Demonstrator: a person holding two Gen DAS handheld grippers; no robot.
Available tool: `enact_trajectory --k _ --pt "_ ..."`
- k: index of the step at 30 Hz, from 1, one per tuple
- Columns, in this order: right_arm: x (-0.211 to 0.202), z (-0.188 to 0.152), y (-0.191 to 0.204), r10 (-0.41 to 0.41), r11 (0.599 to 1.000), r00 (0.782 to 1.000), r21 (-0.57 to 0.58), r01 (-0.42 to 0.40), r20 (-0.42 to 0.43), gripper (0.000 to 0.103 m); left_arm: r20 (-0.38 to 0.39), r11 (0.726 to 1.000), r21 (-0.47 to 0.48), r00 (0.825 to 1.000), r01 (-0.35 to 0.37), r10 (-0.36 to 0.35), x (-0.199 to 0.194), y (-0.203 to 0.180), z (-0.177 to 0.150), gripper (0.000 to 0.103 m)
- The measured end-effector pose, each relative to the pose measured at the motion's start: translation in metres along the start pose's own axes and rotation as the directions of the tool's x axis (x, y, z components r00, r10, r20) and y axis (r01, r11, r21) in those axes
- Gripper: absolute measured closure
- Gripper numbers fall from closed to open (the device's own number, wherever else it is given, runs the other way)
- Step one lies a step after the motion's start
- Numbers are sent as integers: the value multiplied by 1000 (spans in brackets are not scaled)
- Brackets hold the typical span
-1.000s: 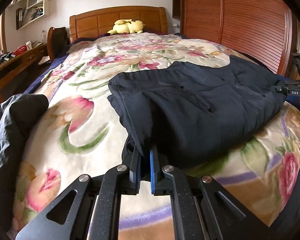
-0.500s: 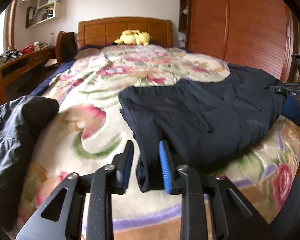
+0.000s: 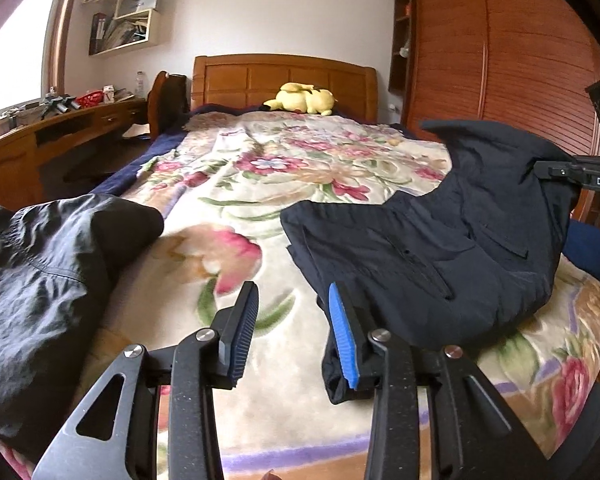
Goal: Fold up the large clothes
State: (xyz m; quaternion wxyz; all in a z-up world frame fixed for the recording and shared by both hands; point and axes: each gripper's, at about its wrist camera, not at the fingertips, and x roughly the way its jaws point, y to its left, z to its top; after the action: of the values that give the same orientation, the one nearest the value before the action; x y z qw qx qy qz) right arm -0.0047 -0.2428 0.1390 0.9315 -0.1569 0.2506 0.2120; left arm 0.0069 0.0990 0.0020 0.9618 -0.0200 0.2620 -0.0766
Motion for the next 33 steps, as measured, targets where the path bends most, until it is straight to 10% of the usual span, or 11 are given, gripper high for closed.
enact_trajectory --k 16,25,33 --pt "32 40 38 129 991 988 -54 -124 88 90 48 997 -67 998 -44 47 -14 28 6 65" --pt "128 -22 104 250 961 957 -80 -263 -148 87 53 991 -117 996 -72 78 -19 54 5 65" --pt "119 -11 91 243 966 963 -58 -251 -121 67 48 992 -109 996 -69 74 -18 57 3 65"
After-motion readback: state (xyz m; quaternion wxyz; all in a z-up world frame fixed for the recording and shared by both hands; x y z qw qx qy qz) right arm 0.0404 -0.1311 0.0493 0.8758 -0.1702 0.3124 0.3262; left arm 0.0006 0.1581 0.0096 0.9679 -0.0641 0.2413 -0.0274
